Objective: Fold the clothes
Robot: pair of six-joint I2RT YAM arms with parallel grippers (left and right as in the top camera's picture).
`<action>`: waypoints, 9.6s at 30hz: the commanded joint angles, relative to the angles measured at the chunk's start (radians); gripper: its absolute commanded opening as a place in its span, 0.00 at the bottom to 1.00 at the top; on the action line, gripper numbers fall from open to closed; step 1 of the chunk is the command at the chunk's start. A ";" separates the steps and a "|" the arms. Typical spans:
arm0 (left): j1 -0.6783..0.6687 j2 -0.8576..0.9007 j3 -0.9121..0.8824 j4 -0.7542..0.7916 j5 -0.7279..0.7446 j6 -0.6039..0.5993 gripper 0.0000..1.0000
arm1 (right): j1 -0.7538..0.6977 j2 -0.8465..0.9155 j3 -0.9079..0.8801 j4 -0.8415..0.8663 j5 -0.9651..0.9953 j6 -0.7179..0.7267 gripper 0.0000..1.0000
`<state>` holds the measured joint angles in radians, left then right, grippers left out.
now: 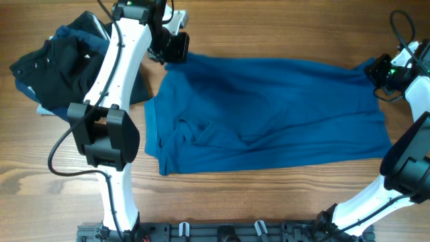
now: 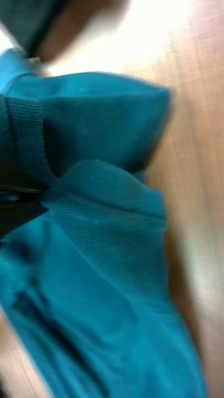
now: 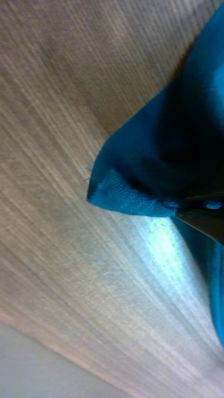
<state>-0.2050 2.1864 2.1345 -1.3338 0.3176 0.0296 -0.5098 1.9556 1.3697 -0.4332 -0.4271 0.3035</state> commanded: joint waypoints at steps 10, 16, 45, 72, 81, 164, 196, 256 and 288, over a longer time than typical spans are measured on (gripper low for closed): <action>-0.006 -0.035 -0.003 -0.351 0.014 -0.029 0.04 | -0.082 -0.141 0.012 -0.221 -0.016 -0.094 0.04; -0.064 -0.046 -0.138 -0.352 0.036 -0.072 0.04 | -0.082 -0.142 0.012 -0.312 0.003 -0.122 0.04; -0.120 -0.309 -0.683 -0.154 -0.133 -0.224 0.41 | -0.093 -0.142 0.012 -0.448 0.169 -0.144 0.24; -0.024 -0.359 -0.640 -0.085 -0.097 -0.217 0.46 | -0.093 -0.105 -0.032 -0.483 0.227 -0.042 0.49; -0.024 -0.358 -0.640 -0.003 -0.026 -0.218 0.59 | -0.073 -0.103 -0.116 -0.372 0.190 0.017 0.32; 0.046 -0.530 -0.333 -0.137 -0.019 -0.112 0.70 | 0.186 -0.448 -0.047 -0.659 0.204 -0.145 0.04; 0.047 -0.530 -0.333 -0.073 -0.027 -0.112 0.78 | 0.759 -0.449 -0.209 -0.503 0.460 0.084 0.06; 0.138 -0.506 -1.321 0.687 0.130 -0.299 0.99 | 0.862 -0.407 -0.459 -0.227 -0.173 -0.298 0.09; 0.027 -0.488 -0.594 0.076 0.102 -0.120 0.04 | 0.791 -0.711 -0.375 -0.268 0.069 -0.120 0.10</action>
<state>-0.0509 1.7000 1.5227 -1.2659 0.4484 -0.0723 0.2840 1.2495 0.9821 -0.7013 -0.3832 0.1463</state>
